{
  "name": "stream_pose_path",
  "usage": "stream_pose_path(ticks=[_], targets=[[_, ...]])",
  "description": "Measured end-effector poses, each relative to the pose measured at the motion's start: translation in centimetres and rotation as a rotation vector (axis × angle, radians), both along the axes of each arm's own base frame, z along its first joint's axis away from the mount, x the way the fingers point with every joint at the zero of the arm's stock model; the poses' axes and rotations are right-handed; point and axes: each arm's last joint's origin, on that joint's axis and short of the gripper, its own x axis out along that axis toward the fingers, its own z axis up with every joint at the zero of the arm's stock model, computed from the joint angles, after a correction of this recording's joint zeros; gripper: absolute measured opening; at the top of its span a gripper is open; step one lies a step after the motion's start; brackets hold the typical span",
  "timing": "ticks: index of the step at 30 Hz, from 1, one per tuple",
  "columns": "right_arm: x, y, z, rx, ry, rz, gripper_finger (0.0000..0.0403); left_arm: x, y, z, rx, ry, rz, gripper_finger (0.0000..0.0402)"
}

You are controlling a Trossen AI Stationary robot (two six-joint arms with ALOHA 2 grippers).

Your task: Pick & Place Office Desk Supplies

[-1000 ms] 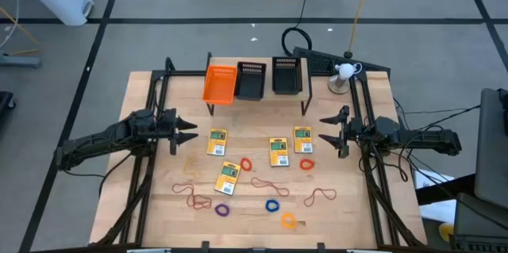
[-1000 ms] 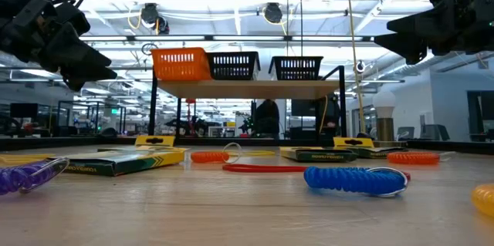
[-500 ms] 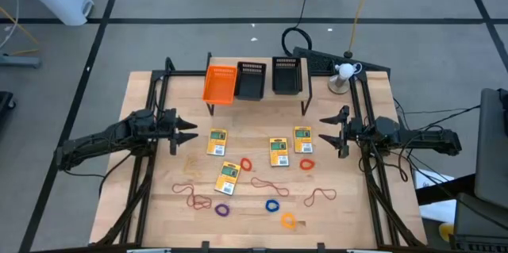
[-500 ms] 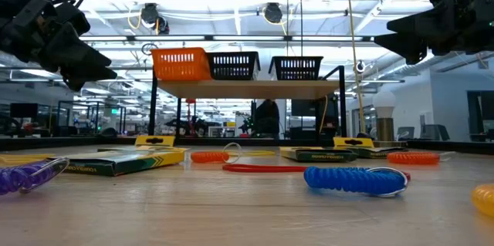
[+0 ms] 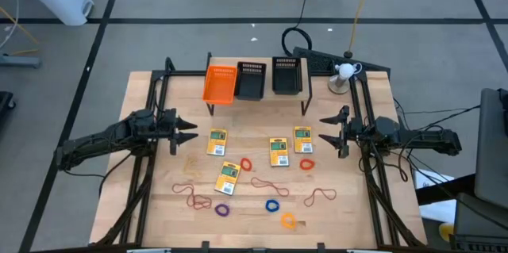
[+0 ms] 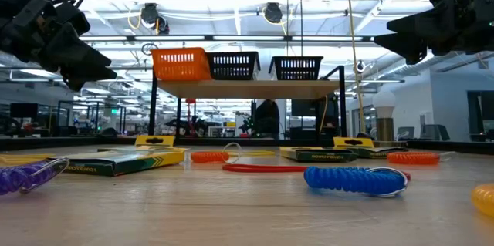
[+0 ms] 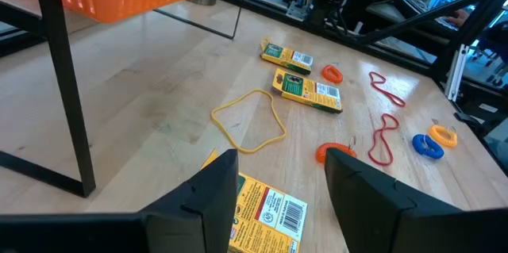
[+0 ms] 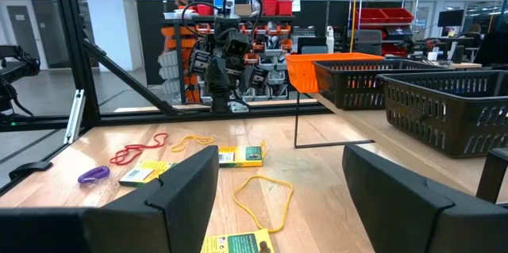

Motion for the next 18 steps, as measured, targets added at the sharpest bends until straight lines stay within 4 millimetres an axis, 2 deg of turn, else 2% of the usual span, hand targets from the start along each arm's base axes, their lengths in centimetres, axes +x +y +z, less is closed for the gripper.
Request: stream_pose_path(ticks=[18], targets=[[0.0,0.0,-0.01,0.0,0.0,0.0,0.0263,0.0,0.0,-0.01,0.0,0.0,0.0,0.0184]])
